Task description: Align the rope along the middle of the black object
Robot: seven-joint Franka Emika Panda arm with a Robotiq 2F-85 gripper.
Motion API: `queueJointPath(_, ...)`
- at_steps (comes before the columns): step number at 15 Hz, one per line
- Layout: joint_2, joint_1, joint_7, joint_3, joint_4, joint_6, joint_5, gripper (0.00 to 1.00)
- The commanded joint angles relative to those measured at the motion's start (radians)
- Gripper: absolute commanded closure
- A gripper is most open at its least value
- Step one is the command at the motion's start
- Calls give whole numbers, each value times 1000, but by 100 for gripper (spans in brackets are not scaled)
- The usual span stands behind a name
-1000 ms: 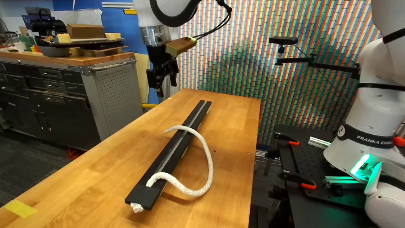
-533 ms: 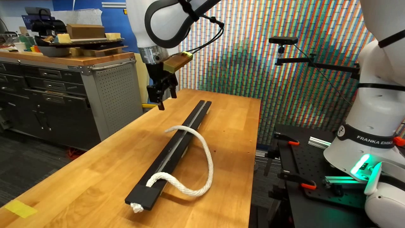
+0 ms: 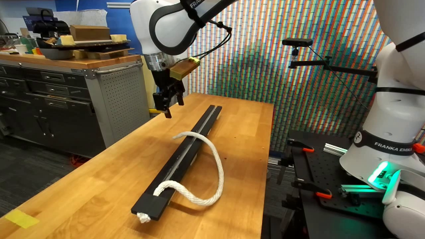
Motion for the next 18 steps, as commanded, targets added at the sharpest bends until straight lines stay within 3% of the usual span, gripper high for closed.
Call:
queueJointPath(1,0,20,-9,-24,2,0,16,0)
queueJointPath(8,90,16,-36,-10,63,-53,50,0)
queueJointPath(18,275,25,-52,-21,253,-197,75,0)
